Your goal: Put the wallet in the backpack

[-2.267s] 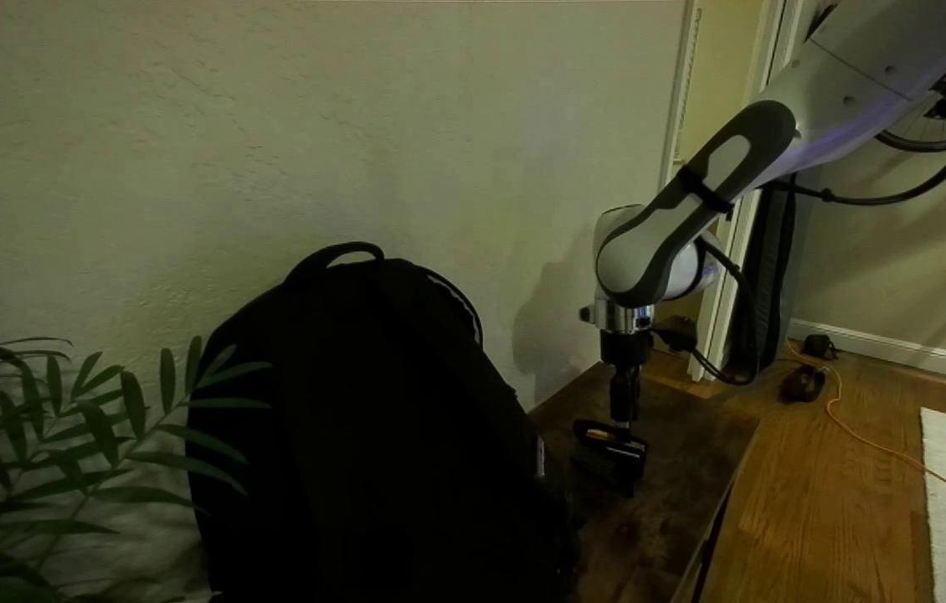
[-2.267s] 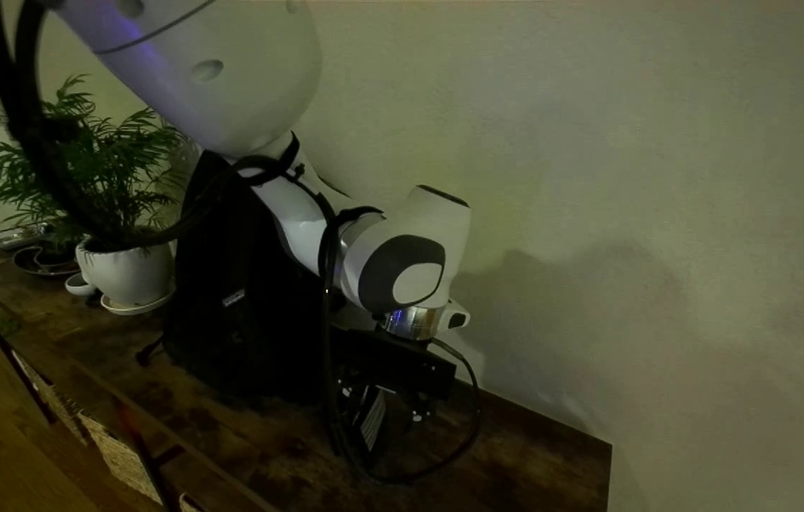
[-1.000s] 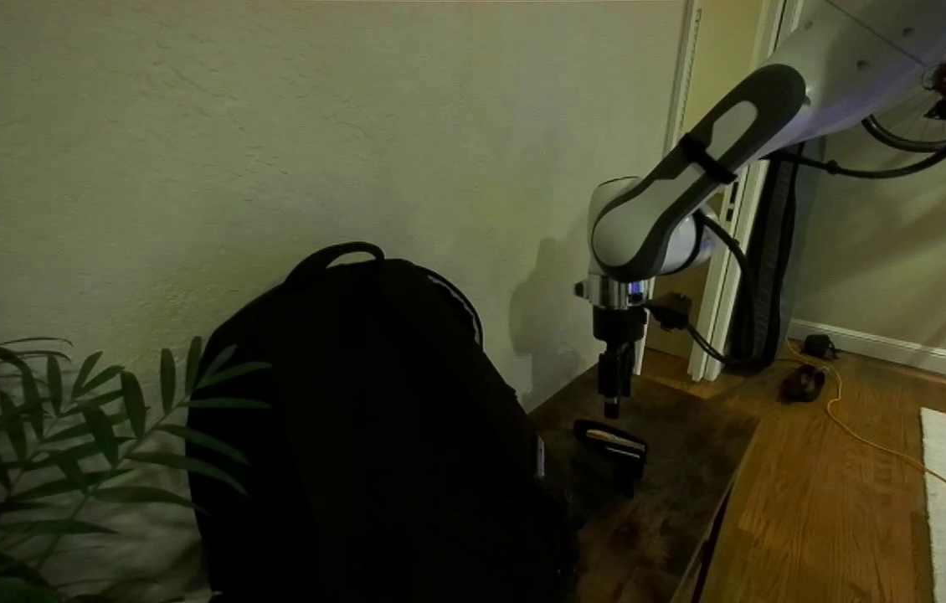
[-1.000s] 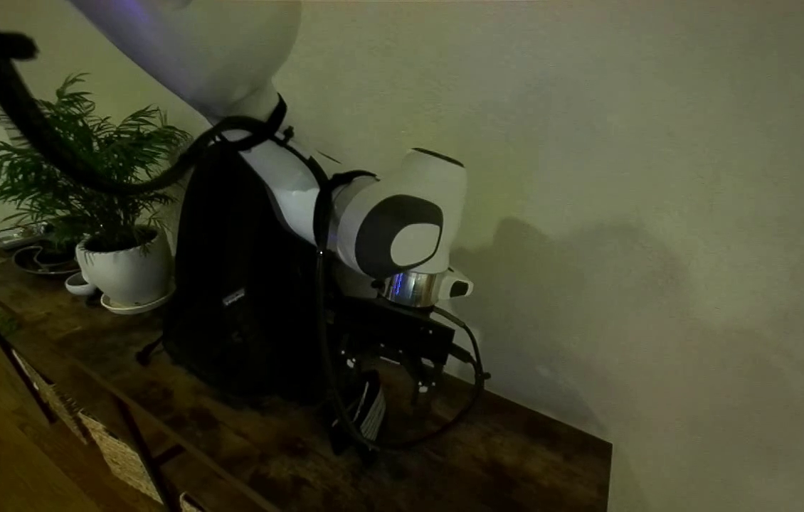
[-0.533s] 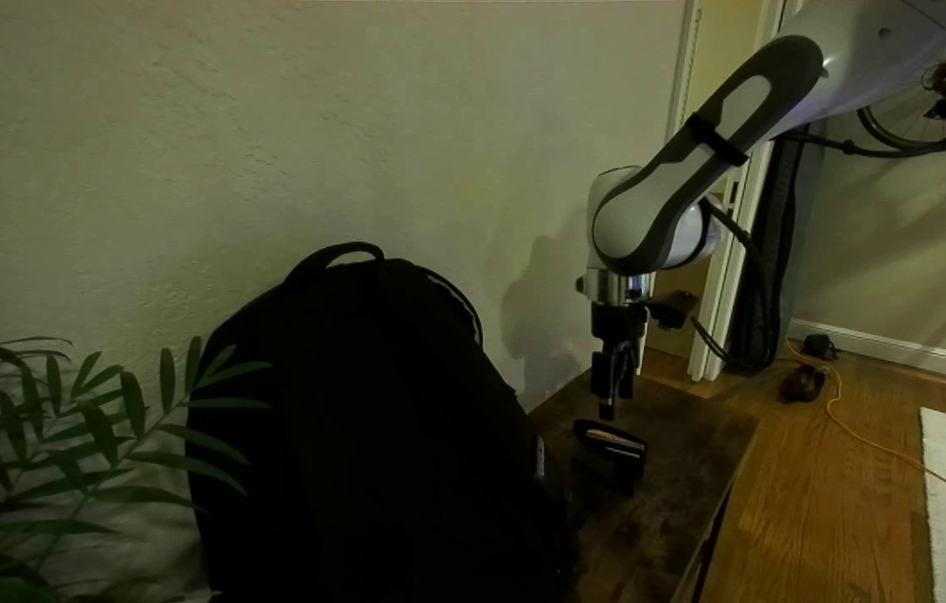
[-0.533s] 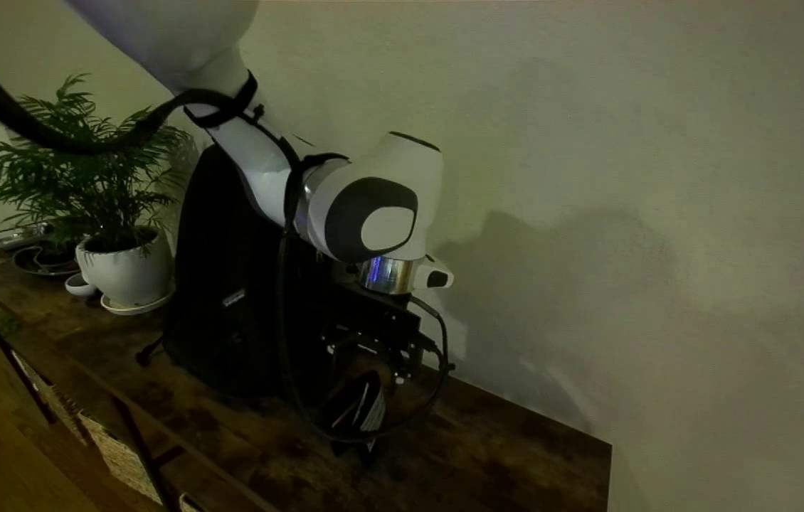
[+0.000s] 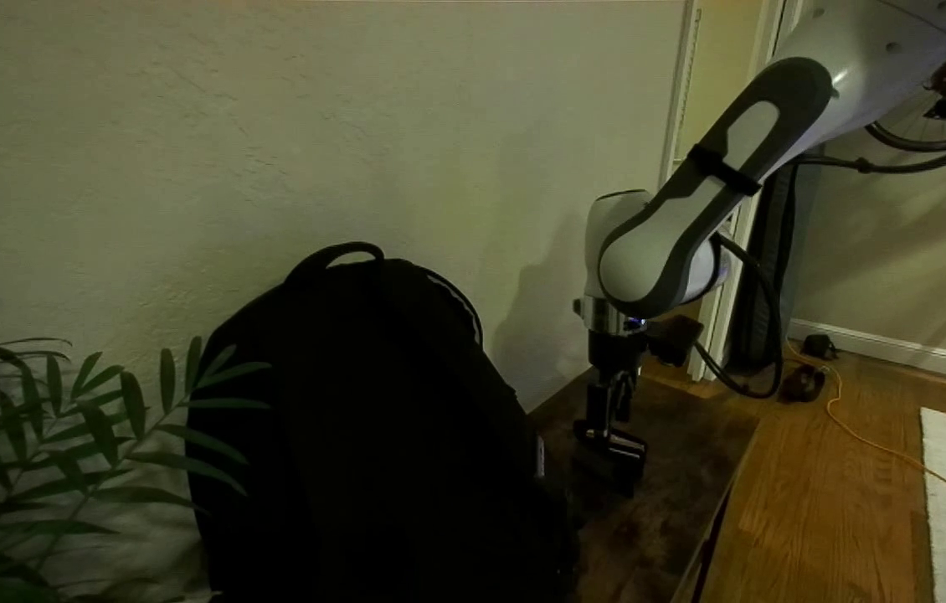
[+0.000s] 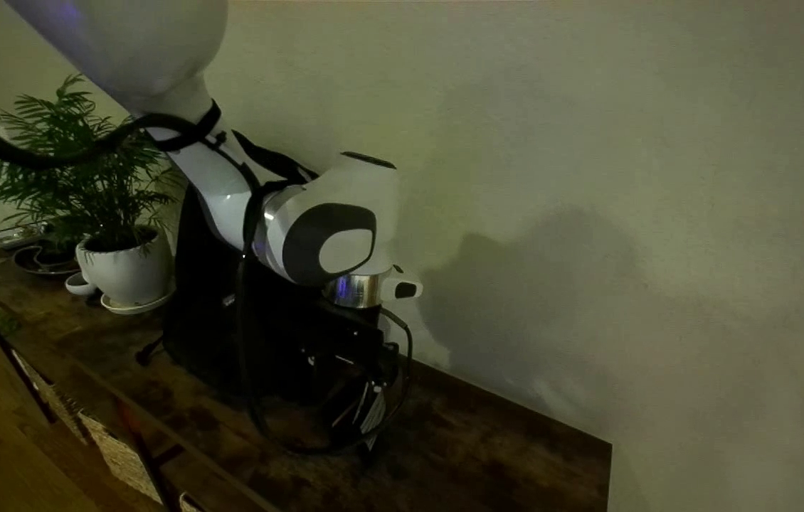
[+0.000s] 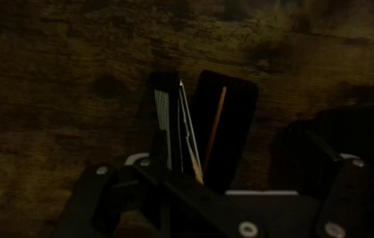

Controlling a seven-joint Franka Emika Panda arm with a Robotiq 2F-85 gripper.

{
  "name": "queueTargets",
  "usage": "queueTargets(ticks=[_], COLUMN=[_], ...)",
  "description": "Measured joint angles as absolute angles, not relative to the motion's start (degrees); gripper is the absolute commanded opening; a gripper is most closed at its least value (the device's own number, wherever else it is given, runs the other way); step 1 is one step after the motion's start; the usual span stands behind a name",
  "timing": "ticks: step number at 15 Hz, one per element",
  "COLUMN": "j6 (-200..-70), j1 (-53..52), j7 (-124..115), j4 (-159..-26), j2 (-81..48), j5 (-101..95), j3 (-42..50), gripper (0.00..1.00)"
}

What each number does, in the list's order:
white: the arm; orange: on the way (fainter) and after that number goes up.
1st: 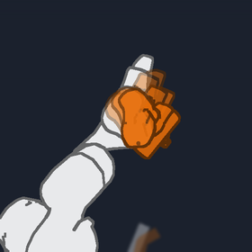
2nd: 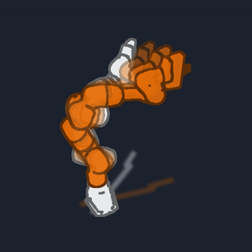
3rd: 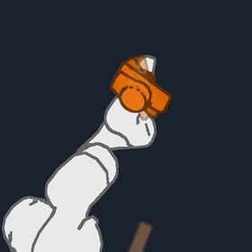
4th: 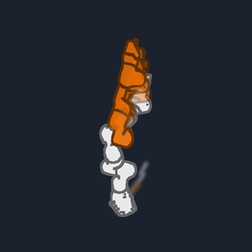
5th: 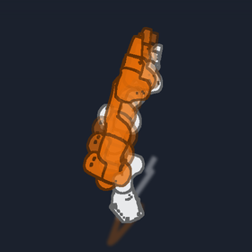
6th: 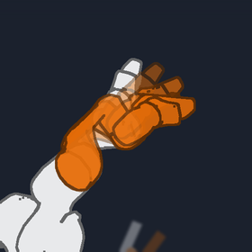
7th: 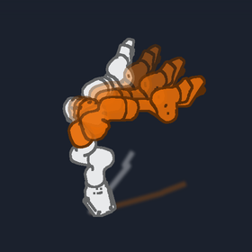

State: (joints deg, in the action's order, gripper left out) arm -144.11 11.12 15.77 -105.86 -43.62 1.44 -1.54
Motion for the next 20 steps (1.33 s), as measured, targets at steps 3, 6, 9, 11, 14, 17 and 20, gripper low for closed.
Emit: queueTargets(ticks=[3,6,9,11,14,17,20], j6=[-147.27,-149.25,-150.78,-151.23,-151.25,-151.25,-151.41], j1=[9.31,7.99,7.12,6.8,6.76,6.77,6.77], j7=[14.22,12.8,12.05,12.03,12.03,12.03,12.03], j4=[-107.24,-108.39,-109.55,-110.11,-110.48,-110.52,-110.52], j2=[-43.62,-43.61,-43.62,-43.62,-43.87,-44.19,-44.33], j5=[0.28,-1.01,-2.36,-2.85,-2.89,-2.89,-2.89], j3=[-0.26,0.98,2.02,2.47,2.54,2.53,2.53], gripper=[1.0,1.0,1.0,1.0,1.0,1.0,1.0])
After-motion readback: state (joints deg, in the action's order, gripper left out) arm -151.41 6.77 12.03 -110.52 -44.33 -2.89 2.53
